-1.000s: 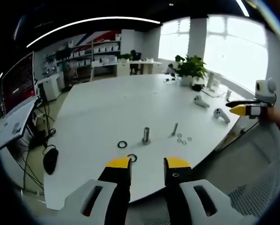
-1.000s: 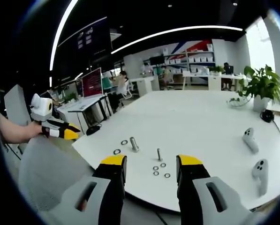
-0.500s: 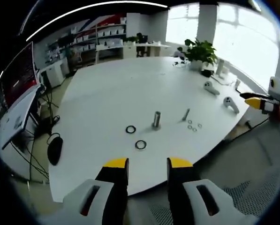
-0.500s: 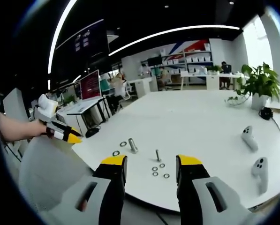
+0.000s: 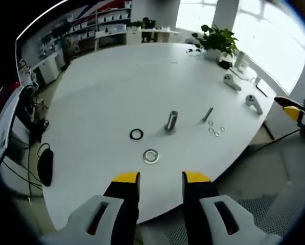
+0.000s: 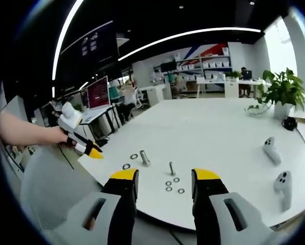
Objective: Place the washer onto the threaded stud by aligning its center hole with the stud, sliding it down to the base, and recovering from edge contact or off-axis alignment until the washer reaches the visible bottom stop.
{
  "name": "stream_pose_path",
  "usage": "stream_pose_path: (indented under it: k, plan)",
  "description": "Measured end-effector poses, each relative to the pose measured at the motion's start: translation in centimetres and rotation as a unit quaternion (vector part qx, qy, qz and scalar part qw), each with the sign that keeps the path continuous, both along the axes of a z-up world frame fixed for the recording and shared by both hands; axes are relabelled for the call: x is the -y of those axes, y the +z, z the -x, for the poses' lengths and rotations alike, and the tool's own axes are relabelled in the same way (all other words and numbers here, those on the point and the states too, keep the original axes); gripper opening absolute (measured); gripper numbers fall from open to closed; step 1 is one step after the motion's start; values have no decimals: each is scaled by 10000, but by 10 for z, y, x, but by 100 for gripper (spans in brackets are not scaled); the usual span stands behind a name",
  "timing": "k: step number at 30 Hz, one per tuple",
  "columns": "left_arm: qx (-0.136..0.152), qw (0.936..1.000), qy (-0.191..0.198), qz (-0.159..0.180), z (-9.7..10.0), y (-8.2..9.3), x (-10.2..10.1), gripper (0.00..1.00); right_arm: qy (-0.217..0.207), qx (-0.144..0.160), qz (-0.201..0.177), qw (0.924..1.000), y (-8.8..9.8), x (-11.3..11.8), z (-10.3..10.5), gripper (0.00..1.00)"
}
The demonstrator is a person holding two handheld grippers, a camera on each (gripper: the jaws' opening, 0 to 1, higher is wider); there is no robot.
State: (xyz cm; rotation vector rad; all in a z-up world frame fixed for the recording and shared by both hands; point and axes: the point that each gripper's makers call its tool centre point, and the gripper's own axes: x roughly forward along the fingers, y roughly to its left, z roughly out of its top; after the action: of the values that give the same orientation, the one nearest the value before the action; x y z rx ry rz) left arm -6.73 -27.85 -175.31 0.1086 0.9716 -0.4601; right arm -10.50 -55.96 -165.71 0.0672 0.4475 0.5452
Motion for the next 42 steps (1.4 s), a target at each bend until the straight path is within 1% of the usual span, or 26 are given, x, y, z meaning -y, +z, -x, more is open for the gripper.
stream_pose_path:
  k: [1,2,3,5,7,10,11,14,19,20,21,23,26,28,31,35,38,40,42]
  plan:
    - [-53,10000,20,-71,-3,-4,-2,31,6,-2,6,10000,0,0,0,43]
    - [-46,9999,109,-12,-8,-6,-2,31,12,0,10,10000,0,0,0,43]
    - [-75,9997,219,127,-11,-8,0,31,11,-5,11,10000,0,0,0,43]
    - [-237,9981,428,375,-14,-15,3,32,3,-22,13,10000,-1,0,0,43]
    - [-351,9978,435,347,-17,-25,2,34,35,-38,27,10000,-2,-1,1,42]
    - [-436,9982,360,213,-20,-35,3,35,37,-61,38,10000,-3,-1,1,42]
    - [-505,9982,299,132,-21,-40,3,35,26,-60,41,10000,-3,0,1,42]
    - [-542,9984,135,-61,-23,-46,6,36,-3,-56,33,10000,-3,1,0,42]
    - [-538,9977,-162,-388,-36,-61,7,36,12,-32,26,10000,-2,0,0,42]
    - [-545,9975,-196,-408,-37,-64,7,36,-2,-39,24,10000,-2,1,0,42]
    - [-611,9969,-240,-432,-37,-69,8,36,-15,-51,24,10000,-2,1,0,42]
    - [-804,9955,-268,-436,-35,-77,10,36,-11,-51,48,10000,-2,1,0,42]
    - [-864,9952,-193,-423,-40,-86,7,34,-9,-66,49,10000,-3,1,0,42]
    - [-952,9946,-59,-413,-42,-89,5,33,-20,-66,51,10000,-3,1,0,42]
    - [-977,9944,-68,-405,-45,-91,7,34,-27,-63,53,10000,-3,2,0,42]
    - [-1003,9930,-300,-553,-44,-94,11,34,-37,-58,44,10000,-2,2,-1,41]
    - [-900,9930,-398,-654,-46,-93,12,33,-45,-48,35,10000,-2,2,-1,41]
    - [-815,9911,-673,-813,-47,-95,12,32,-60,-40,25,10000,-2,3,-1,41]
    - [-748,9848,-1066,-1145,-46,-97,10,31,-65,-30,17,10000,-1,3,-2,41]
